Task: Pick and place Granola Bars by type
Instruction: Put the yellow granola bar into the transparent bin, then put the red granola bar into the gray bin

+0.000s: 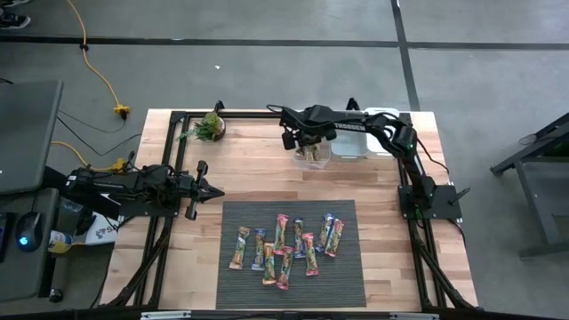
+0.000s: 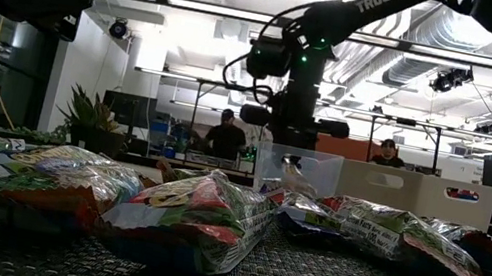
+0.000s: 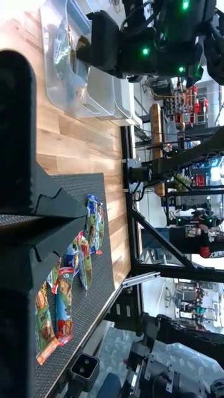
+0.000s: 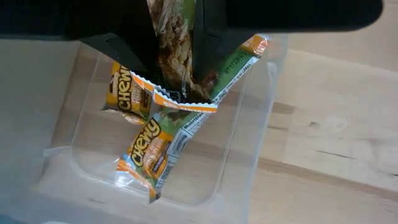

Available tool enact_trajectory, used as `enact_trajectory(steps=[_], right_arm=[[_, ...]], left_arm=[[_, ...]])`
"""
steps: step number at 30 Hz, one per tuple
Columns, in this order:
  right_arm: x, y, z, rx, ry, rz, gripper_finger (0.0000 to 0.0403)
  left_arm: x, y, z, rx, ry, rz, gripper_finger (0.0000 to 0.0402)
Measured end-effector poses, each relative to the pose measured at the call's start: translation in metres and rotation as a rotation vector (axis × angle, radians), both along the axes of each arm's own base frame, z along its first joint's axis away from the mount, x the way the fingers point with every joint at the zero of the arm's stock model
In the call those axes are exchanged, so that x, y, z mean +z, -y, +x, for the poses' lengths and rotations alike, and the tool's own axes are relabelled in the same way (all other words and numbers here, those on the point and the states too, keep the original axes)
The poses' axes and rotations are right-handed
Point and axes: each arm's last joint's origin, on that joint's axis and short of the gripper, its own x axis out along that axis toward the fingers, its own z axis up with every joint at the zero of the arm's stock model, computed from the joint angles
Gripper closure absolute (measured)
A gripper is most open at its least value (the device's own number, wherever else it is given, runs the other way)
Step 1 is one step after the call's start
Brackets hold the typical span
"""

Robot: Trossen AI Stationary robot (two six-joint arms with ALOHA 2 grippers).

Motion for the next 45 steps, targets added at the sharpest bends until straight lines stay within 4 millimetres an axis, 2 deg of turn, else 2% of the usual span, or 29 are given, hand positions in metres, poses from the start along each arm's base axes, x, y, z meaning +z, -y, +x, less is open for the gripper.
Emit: enact_trajectory(steps=[9, 21, 26, 33, 38, 45], right_arm=[[0.001, 0.004, -0.001, 0.045, -0.01, -0.011, 0.0322], [0.0, 0.001, -0.003, 0.093, -0.045, 0.006, 0.0233], [0.003, -0.006, -0.002, 0.138, -0.076, -0.012, 0.0213], [0.03, -0.014, -0.005, 0.156, -0.074, -0.134, 0.021], [0.058, -0.021, -0.012, 0.169, -0.035, -0.195, 0.021], [0.105, -0.051, -0.031, 0.301, -0.012, -0.223, 0.021]], left_arm=[[0.0, 0.0, 0.0, 0.0, 0.0, 0.0, 0.0401], [0.0, 0.0, 0.0, 0.0, 0.0, 0.0, 0.0401], [0.0, 0.0, 0.0, 0.0, 0.0, 0.0, 0.0401], [0.0, 0.0, 0.0, 0.0, 0.0, 0.0, 0.0401], [0.0, 0.0, 0.0, 0.0, 0.0, 0.0, 0.0401], [0.0, 0.0, 0.0, 0.0, 0.0, 0.0, 0.0401]])
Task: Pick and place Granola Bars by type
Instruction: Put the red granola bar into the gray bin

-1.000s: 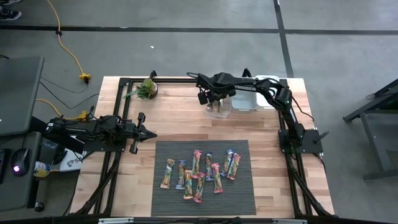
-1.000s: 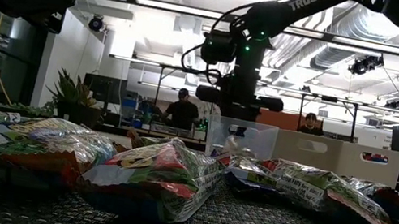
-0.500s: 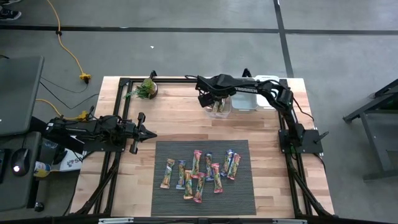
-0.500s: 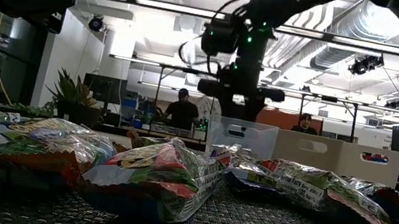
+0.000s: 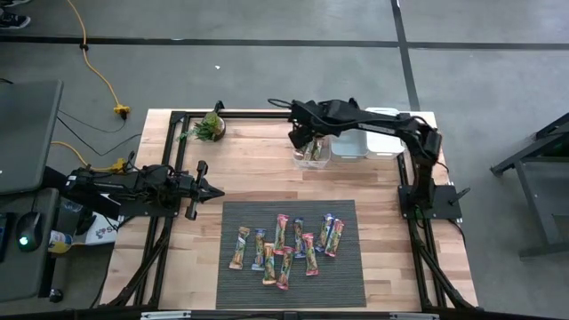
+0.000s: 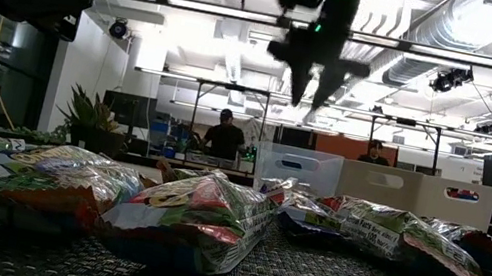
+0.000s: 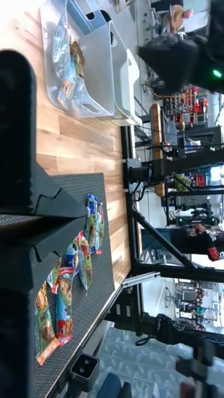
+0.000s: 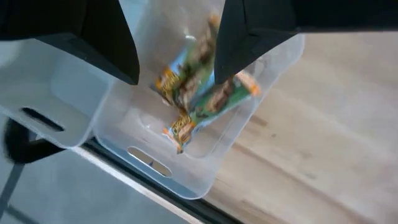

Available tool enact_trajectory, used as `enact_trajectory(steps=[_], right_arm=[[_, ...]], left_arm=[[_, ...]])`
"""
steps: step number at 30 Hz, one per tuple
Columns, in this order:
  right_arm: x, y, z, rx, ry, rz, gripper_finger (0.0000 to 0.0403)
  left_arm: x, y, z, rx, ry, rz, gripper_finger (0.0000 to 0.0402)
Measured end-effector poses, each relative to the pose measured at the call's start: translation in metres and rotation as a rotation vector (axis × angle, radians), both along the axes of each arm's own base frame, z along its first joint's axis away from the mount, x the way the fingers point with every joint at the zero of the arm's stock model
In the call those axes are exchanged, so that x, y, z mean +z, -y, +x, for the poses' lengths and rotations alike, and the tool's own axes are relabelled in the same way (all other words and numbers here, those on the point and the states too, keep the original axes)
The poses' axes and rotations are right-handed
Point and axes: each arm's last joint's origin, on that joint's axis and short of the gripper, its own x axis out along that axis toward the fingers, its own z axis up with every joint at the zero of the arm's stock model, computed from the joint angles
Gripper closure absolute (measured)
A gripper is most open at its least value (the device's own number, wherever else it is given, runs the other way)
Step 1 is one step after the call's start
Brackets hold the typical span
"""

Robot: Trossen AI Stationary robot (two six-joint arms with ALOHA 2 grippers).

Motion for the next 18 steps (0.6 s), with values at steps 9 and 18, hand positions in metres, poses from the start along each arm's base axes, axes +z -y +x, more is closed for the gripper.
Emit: enact_trajectory(steps=[9, 18], right_arm=[[0.071, -0.062, -0.035, 0.16, 0.143, -0.074, 0.021], [0.109, -0.121, -0.076, 0.158, 0.288, -0.029, 0.021]], left_arm=[[0.0, 0.0, 0.0, 0.0, 0.0, 0.0, 0.0401], [0.0, 0.0, 0.0, 0.0, 0.0, 0.0, 0.0401]])
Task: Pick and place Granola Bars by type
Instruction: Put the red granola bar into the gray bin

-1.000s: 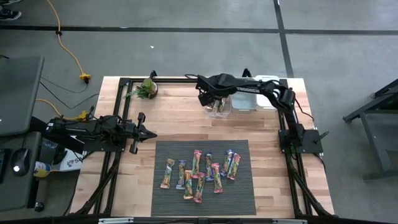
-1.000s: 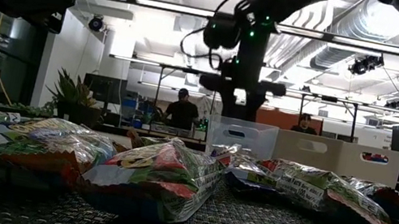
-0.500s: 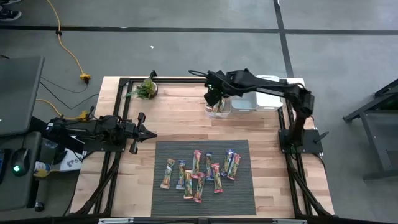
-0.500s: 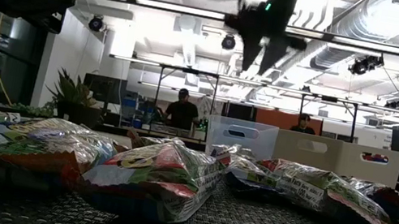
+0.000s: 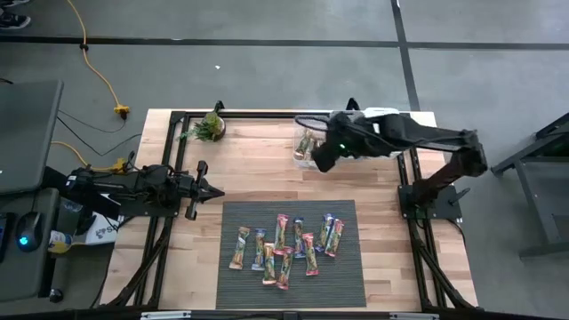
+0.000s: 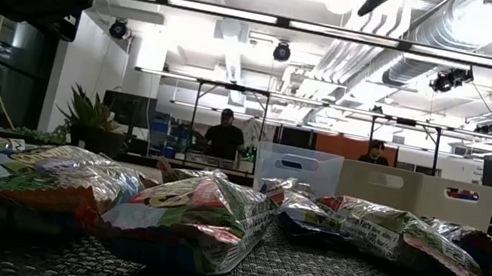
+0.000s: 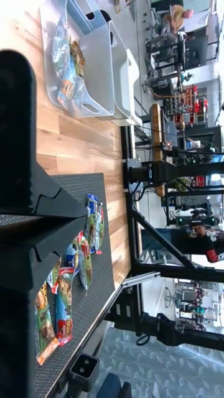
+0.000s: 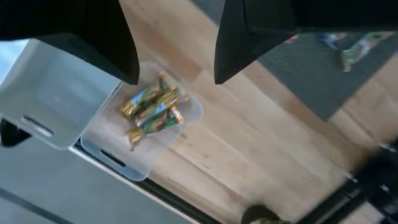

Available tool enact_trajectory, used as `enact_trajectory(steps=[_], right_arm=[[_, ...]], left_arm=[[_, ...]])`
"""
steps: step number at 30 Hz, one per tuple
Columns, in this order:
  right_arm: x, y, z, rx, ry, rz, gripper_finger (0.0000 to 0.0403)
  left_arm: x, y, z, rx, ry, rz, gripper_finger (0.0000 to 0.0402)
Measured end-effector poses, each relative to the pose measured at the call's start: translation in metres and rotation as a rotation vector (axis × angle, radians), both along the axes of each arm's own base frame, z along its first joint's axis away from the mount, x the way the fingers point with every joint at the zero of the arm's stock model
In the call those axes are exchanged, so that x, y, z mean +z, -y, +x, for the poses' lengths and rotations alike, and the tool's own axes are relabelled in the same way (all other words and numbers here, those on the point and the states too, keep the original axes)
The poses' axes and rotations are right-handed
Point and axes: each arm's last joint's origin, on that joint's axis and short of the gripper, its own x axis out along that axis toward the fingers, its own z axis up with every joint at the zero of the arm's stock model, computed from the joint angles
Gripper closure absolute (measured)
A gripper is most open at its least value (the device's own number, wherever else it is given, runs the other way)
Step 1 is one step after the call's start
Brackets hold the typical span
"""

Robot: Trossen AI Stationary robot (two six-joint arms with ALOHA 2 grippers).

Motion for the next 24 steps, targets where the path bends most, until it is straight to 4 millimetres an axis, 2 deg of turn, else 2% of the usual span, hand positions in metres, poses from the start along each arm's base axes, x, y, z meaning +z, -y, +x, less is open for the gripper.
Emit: enact_trajectory(steps=[7, 14, 19, 24], right_arm=[[-0.001, -0.04, -0.012, -0.106, 0.048, 0.084, 0.021], [-0.016, -0.076, -0.015, -0.201, -0.001, 0.17, 0.021], [-0.03, -0.104, -0.009, -0.232, -0.028, 0.233, 0.021], [-0.054, -0.13, 0.003, -0.271, -0.093, 0.287, 0.0208]], left_arm=[[0.0, 0.0, 0.0, 0.0, 0.0, 0.0, 0.0401], [0.0, 0.0, 0.0, 0.0, 0.0, 0.0, 0.0401], [0.0, 0.0, 0.0, 0.0, 0.0, 0.0, 0.0401], [0.0, 0.0, 0.0, 0.0, 0.0, 0.0, 0.0401]])
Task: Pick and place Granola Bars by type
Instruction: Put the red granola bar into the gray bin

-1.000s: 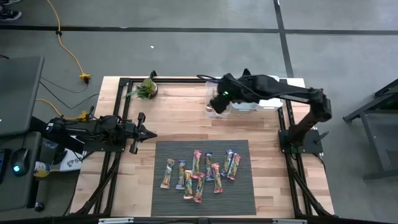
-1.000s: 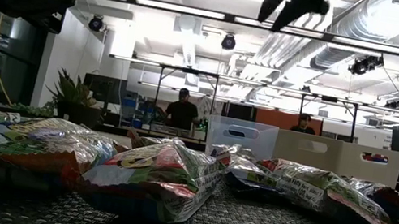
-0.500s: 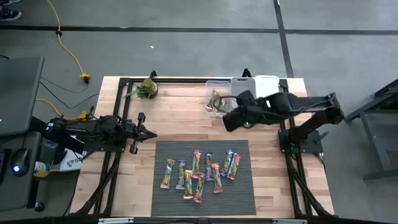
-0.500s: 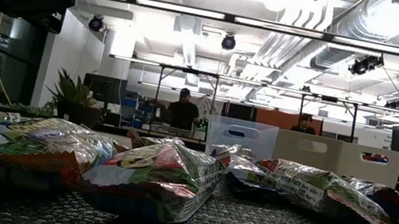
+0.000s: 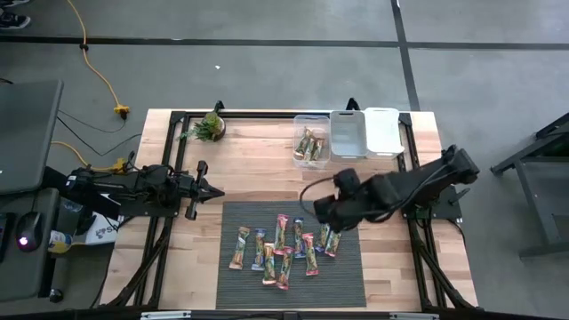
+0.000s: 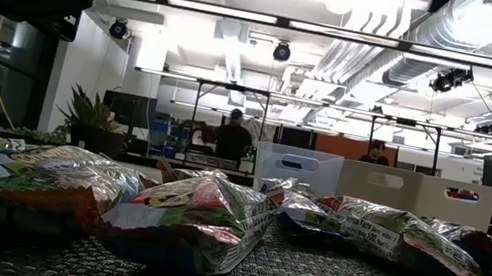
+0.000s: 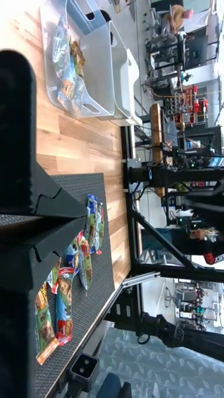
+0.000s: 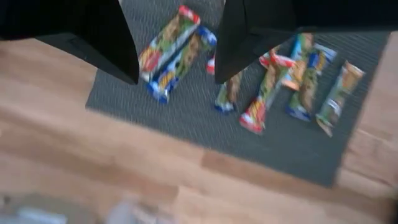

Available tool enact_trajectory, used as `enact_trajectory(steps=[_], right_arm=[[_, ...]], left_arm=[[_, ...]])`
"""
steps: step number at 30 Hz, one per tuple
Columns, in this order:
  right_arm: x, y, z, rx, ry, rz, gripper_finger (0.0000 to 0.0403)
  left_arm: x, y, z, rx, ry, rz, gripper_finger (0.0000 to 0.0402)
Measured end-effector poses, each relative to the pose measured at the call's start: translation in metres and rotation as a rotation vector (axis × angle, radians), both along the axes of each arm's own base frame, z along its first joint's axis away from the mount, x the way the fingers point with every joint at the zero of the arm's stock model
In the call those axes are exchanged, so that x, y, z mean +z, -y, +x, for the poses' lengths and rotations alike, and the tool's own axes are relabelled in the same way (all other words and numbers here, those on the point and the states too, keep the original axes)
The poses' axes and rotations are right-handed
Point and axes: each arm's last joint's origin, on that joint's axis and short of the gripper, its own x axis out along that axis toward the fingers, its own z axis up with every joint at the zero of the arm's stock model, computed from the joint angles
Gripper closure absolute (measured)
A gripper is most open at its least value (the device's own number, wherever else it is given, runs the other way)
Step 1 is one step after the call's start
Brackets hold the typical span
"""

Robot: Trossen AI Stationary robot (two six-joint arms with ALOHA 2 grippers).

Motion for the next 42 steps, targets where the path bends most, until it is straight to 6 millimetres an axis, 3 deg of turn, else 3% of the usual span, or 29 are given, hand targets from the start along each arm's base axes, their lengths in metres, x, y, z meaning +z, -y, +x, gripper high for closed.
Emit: enact_trajectory(steps=[9, 18, 28, 34, 42], right_arm=[[-0.045, -0.041, 0.014, -0.043, -0.152, 0.043, 0.0207], [-0.045, -0.053, -0.003, -0.067, -0.22, 0.036, 0.0208], [-0.076, -0.048, -0.043, -0.075, -0.097, 0.212, 0.0208], [-0.11, -0.035, -0.049, -0.138, -0.079, 0.31, 0.0208], [-0.155, -0.015, -0.041, -0.219, -0.014, 0.392, 0.0207]], left_arm=[[0.0, 0.0, 0.0, 0.0, 0.0, 0.0, 0.0401], [0.0, 0.0, 0.0, 0.0, 0.0, 0.0, 0.0401], [0.0, 0.0, 0.0, 0.0, 0.0, 0.0, 0.0401], [0.0, 0.0, 0.0, 0.0, 0.0, 0.0, 0.0401], [0.0, 0.0, 0.0, 0.0, 0.0, 0.0, 0.0401]])
